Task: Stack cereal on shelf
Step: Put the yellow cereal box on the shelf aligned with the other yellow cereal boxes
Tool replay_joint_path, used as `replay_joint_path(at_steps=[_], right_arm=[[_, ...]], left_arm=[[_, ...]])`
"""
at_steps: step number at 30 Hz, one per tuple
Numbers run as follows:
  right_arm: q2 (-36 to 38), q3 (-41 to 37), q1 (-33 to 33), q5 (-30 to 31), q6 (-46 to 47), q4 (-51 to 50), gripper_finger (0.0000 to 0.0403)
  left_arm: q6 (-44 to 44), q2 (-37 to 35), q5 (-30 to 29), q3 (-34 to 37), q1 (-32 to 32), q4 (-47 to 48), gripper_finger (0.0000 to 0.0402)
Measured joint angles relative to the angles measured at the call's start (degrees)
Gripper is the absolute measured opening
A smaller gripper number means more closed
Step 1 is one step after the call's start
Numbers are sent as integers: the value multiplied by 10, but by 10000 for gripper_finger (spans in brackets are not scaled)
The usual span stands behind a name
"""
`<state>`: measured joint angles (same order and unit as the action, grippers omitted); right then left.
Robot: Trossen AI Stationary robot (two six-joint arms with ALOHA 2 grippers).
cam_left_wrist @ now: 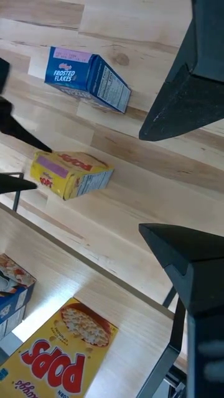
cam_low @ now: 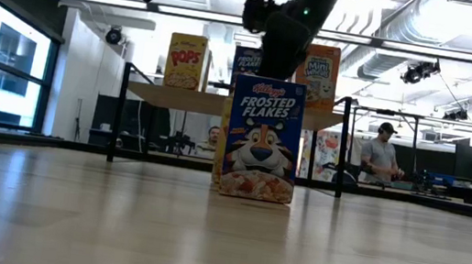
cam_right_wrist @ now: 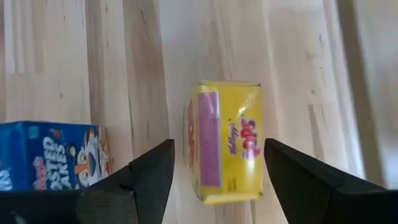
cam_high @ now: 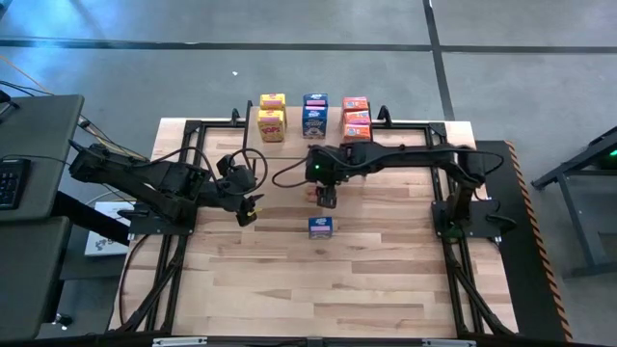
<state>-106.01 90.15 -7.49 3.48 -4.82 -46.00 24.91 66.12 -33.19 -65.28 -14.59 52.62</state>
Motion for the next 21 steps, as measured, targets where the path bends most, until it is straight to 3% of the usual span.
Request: replay_joint_path(at_steps=[11, 21], right_arm=[[112, -29, 31, 75, 3, -30, 241], [415, -338, 97, 175, 24, 200, 241]], left_arm=[[0, 0, 0, 0, 0, 0, 221], [0, 0, 0, 0, 0, -1, 221]])
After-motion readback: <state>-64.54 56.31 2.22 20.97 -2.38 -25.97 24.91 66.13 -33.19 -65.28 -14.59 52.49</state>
